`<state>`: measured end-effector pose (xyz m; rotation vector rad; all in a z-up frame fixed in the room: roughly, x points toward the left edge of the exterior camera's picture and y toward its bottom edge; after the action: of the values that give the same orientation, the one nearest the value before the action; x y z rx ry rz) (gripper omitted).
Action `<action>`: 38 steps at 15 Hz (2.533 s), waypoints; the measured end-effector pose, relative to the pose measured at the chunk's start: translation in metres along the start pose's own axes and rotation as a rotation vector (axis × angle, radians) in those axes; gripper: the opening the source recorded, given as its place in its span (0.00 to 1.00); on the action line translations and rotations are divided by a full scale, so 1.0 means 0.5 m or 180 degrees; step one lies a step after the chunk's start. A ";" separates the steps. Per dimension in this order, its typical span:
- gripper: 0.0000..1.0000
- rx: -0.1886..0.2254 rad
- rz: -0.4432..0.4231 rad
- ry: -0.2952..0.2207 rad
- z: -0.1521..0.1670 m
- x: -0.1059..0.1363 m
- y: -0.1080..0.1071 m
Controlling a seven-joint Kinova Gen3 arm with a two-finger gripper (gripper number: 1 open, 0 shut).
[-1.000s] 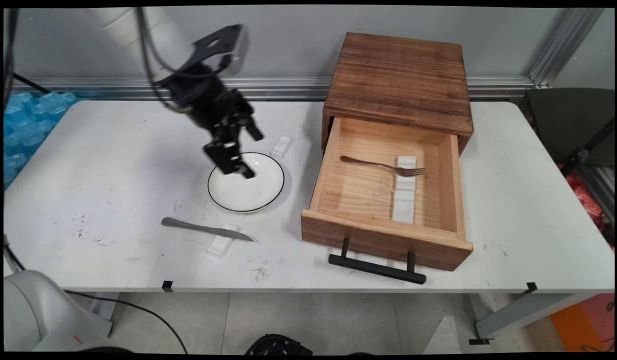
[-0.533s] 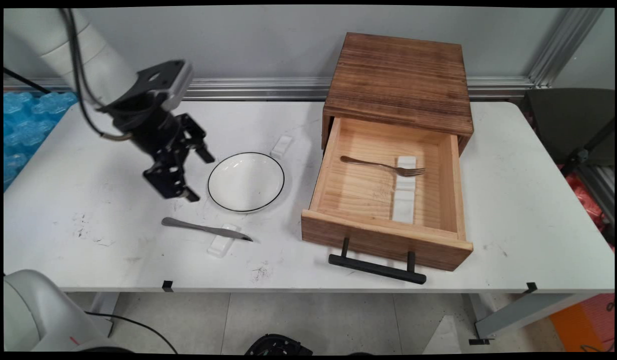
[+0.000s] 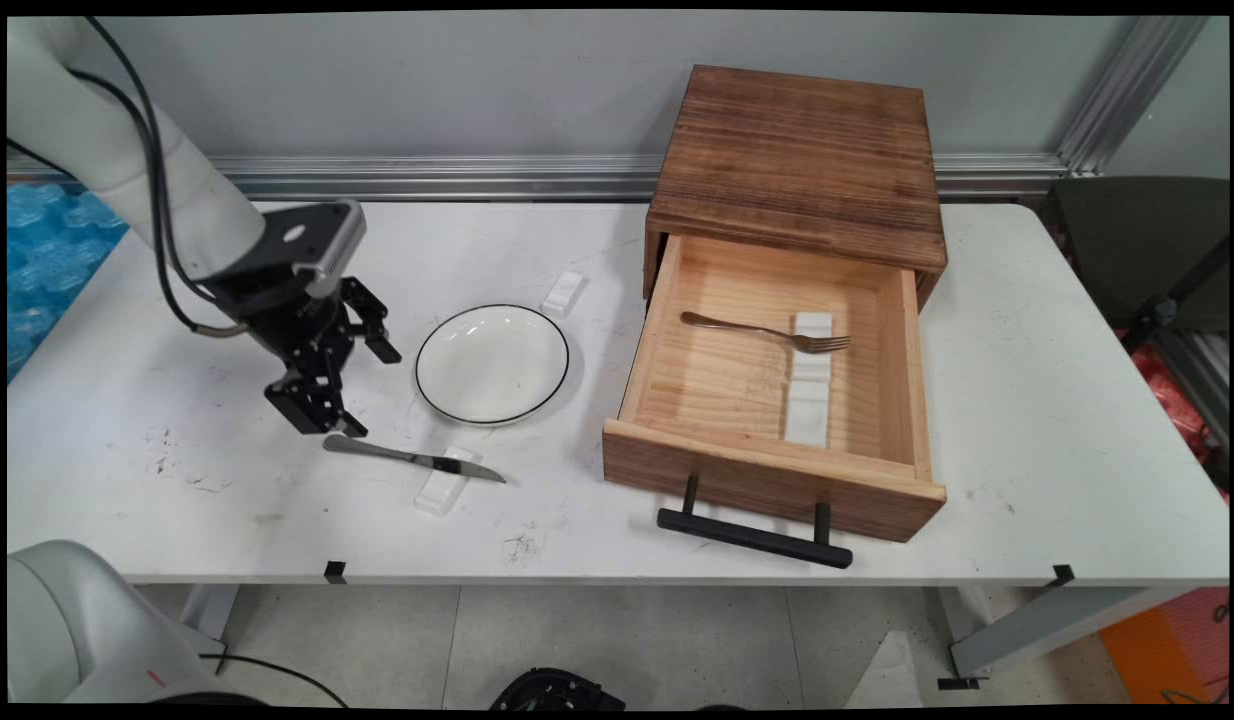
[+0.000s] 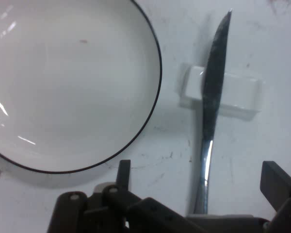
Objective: Pick up the knife from the right of the white plate, then place the picked object into the drawer
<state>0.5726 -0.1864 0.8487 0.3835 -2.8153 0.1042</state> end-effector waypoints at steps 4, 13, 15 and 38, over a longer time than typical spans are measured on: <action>1.00 -0.0036 0.0064 0.0003 0.055 -0.013 -0.014; 1.00 -0.0171 0.0121 0.0030 0.108 -0.032 -0.012; 1.00 -0.0200 0.0130 0.0032 0.112 -0.036 -0.009; 0.00 -0.0424 0.0206 0.0077 0.155 -0.035 0.014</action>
<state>0.5651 -0.1836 0.7695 0.2588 -2.7918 -0.0644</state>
